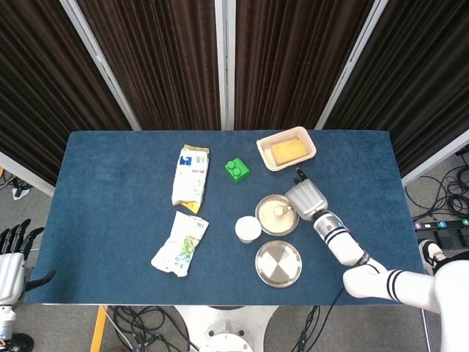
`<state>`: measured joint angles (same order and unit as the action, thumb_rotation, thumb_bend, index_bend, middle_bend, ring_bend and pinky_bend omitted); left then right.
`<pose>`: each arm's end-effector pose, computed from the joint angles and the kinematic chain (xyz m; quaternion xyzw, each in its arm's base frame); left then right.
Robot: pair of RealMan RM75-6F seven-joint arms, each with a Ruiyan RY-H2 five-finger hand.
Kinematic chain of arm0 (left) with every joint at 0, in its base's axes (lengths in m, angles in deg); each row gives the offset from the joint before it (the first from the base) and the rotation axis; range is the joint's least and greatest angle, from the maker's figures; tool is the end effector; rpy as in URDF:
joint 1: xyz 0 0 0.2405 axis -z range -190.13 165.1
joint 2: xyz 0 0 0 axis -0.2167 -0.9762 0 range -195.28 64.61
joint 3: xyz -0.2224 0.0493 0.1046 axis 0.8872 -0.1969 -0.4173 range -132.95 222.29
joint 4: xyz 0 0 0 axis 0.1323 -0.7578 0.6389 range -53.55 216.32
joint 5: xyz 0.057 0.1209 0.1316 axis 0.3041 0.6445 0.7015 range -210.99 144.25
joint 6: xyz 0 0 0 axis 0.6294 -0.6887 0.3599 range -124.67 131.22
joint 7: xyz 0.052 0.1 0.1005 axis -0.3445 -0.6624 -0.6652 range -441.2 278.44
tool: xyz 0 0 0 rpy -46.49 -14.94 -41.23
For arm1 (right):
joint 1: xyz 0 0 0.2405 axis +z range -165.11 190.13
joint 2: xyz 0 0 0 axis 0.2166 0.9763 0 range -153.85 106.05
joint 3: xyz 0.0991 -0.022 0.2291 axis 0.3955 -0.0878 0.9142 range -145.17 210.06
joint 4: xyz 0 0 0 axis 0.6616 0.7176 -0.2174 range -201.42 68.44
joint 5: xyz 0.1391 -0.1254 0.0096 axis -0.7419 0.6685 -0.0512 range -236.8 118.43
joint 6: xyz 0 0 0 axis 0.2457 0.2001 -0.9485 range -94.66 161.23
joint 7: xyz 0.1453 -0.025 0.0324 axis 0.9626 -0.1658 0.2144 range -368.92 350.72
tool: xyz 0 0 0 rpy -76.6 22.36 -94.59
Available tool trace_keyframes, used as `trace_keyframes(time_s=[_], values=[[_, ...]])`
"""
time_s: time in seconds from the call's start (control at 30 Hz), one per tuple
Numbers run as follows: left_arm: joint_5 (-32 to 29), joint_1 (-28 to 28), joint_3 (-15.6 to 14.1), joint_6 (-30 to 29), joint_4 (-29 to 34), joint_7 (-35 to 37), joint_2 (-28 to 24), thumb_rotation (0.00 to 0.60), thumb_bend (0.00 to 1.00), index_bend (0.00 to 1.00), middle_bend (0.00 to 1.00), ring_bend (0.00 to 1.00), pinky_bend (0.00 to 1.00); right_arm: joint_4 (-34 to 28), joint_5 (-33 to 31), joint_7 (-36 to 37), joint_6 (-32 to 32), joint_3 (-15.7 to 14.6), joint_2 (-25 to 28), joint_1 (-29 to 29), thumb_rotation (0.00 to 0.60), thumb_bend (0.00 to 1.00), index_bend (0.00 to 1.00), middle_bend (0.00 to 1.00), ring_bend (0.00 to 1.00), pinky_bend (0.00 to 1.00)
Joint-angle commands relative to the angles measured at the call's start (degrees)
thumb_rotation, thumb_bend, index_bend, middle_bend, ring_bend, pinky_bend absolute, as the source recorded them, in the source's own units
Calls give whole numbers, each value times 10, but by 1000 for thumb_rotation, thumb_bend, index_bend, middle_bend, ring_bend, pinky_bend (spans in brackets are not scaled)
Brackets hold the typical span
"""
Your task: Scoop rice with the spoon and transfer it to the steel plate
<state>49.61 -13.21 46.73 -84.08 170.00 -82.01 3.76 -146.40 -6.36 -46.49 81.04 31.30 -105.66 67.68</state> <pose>-0.3249 0.1526 0.1620 -0.5507 -0.4223 -0.3602 0.6234 -0.1617 -0.3787 0.0216 0.8437 -0.2065 0.1784 0.4623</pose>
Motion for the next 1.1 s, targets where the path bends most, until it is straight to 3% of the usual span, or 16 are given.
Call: trace_keyframes(time_s=[0.03, 0.33, 0.57, 0.77, 1.1], values=[[0, 1, 1, 1, 1, -1, 0, 600, 164, 233, 137, 71, 47, -17, 21, 32, -1, 12, 21, -11, 600, 361, 644, 603, 215, 0], [0, 4, 4, 2, 1, -1, -1, 600, 164, 233, 137, 71, 47, -94, 70, 56, 5, 29, 70, -13, 600, 361, 645, 604, 215, 0], [-1, 2, 2, -1, 1, 0, 0, 600, 164, 233, 137, 71, 47, -138, 79, 20, -13, 37, 78, 12, 600, 361, 645, 605, 226, 0], [-3, 1, 3, -1, -3, 4, 2, 600, 165, 233, 137, 71, 47, -146, 54, -93, -19, 22, 54, 50, 600, 361, 645, 605, 226, 0], [0, -8, -2, -10, -15, 15, 10, 600, 164, 233, 137, 71, 47, -157, 21, -353, 40, -19, 0, 114, 600, 361, 645, 604, 226, 0]])
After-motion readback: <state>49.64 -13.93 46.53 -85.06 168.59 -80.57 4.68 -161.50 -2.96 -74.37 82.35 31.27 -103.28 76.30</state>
